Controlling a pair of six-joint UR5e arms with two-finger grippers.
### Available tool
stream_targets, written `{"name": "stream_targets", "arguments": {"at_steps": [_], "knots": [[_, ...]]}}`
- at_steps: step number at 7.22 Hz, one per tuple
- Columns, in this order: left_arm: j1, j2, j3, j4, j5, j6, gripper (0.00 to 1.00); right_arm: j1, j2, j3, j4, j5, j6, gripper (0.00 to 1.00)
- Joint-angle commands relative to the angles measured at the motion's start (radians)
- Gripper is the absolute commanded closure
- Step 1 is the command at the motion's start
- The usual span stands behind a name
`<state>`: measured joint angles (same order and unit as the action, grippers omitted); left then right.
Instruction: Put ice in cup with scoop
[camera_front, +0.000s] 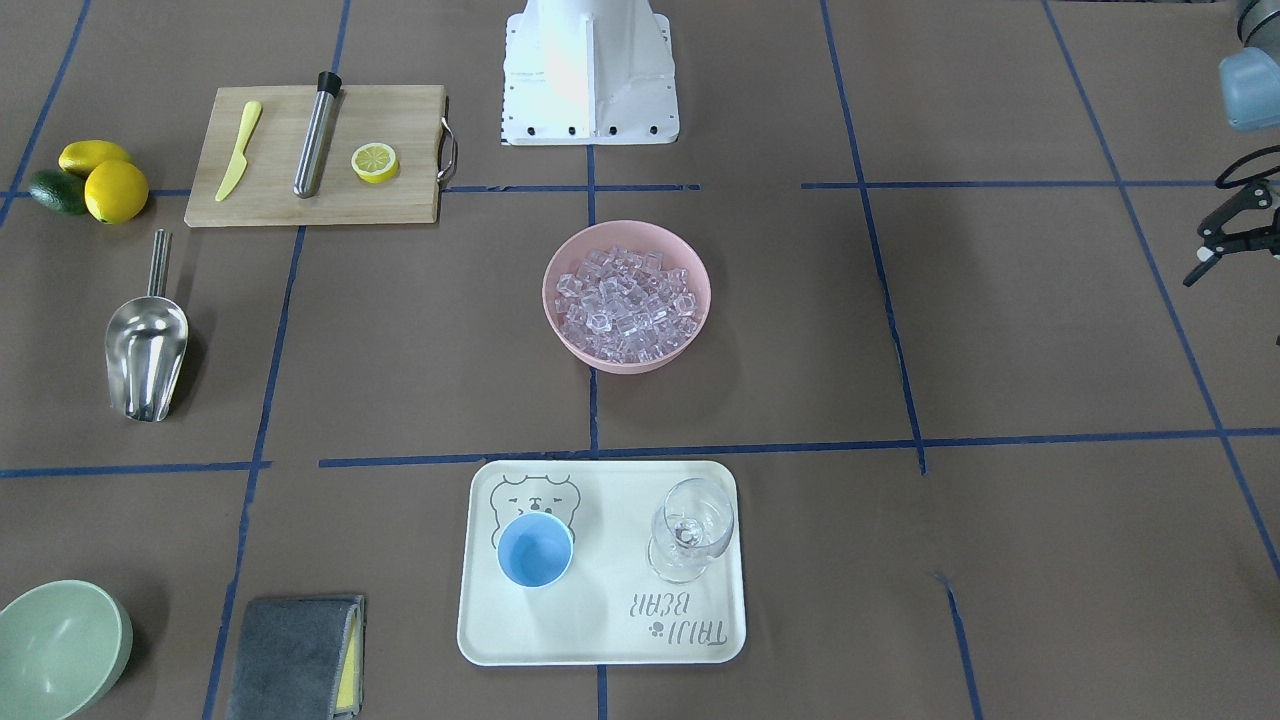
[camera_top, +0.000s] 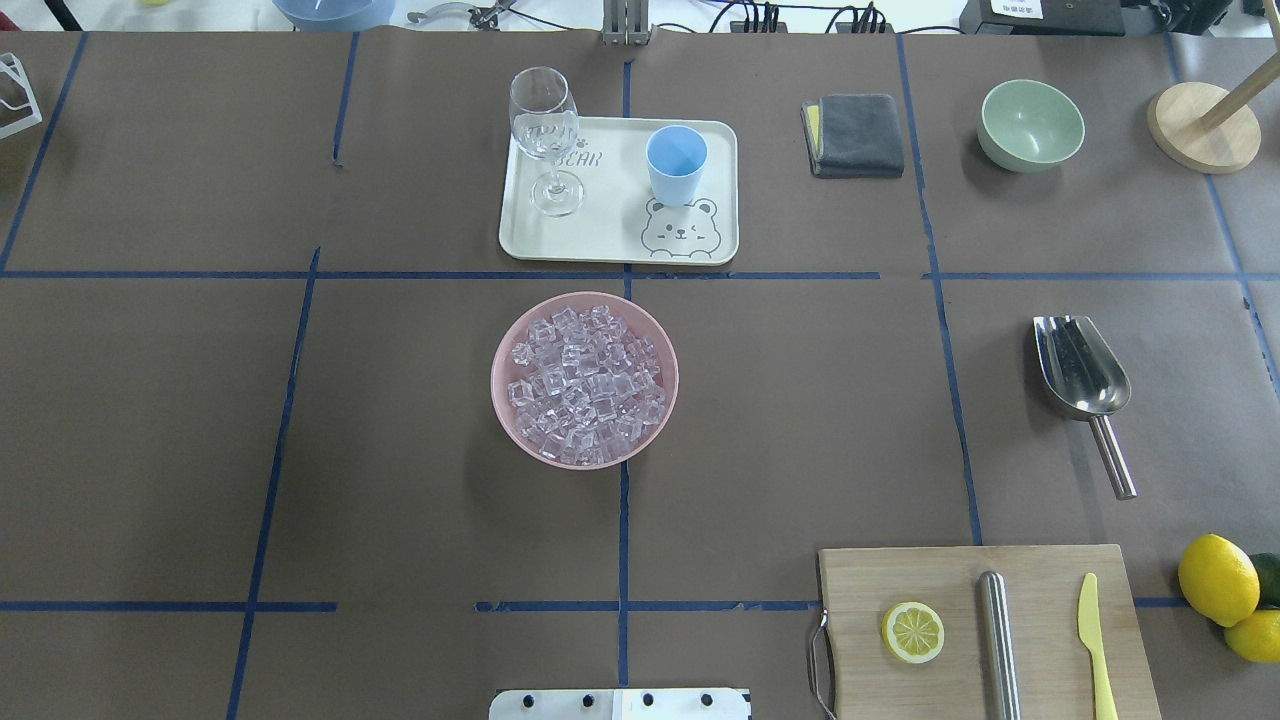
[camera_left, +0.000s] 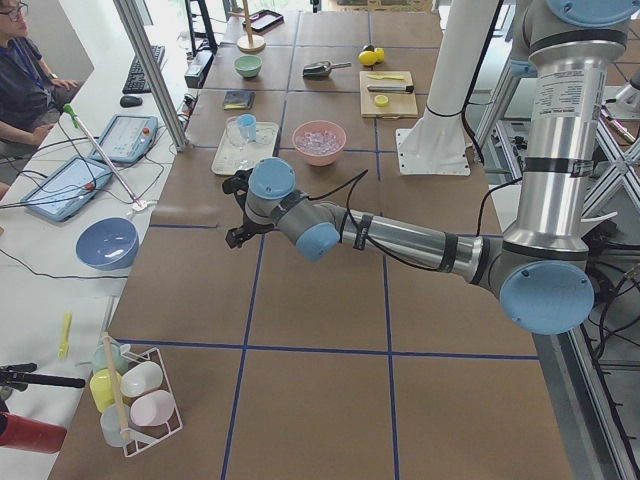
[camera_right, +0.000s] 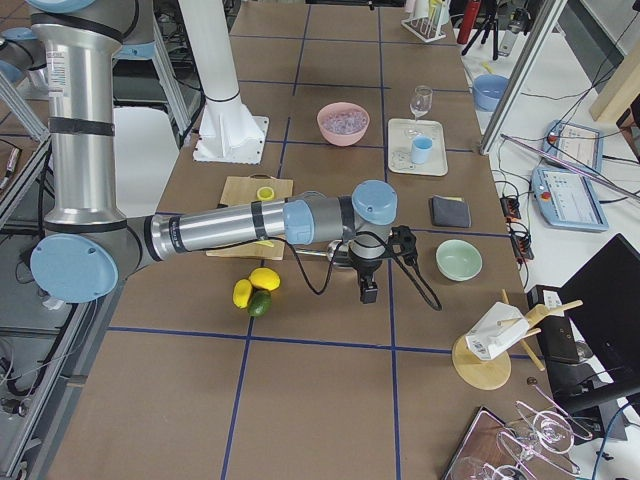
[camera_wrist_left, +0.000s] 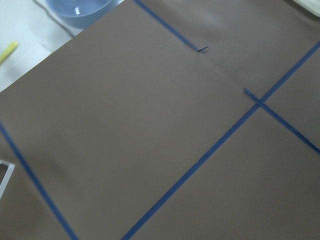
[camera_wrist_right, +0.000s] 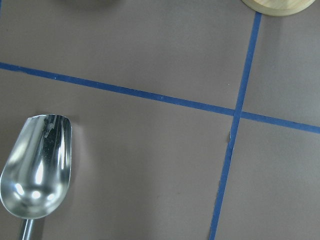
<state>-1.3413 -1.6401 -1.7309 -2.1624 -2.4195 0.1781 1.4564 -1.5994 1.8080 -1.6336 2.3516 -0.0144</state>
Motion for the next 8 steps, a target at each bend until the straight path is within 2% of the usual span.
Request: {"name": "stream_targets", "arguments": {"at_steps": [1,2,3,4,5,6,8], "knots": [[0.124,-0.061,-0.013,-0.045,0.003,-0.006,0.0,-0.005,0.001,0.011,0.0,0.0,0.002,0.0],[0.19,-0.078,-0.027,-0.063,0.005,-0.015,0.0,-0.005,0.001,0.013,0.0,0.0,0.002,0.0],[0.267,-0.116,-0.026,-0.065,0.008,-0.114,0.0,-0.005,0.001,0.019,0.0,0.0,0.002,0.0],[0.321,-0.153,-0.024,-0.065,0.058,-0.138,0.0,-0.005,0.001,0.027,0.0,0.0,0.002,0.0],[0.423,-0.205,-0.018,-0.062,0.084,-0.134,0.0,-0.005,0.001,0.027,0.0,0.0,0.004,0.0],[0.521,-0.23,-0.022,-0.065,0.15,-0.126,0.0,-0.005,0.001,0.027,0.0,0.0,0.004,0.0],[0.635,-0.265,-0.007,-0.082,0.262,-0.062,0.0,-0.01,0.001,0.028,0.0,0.0,0.002,0.0]]}}
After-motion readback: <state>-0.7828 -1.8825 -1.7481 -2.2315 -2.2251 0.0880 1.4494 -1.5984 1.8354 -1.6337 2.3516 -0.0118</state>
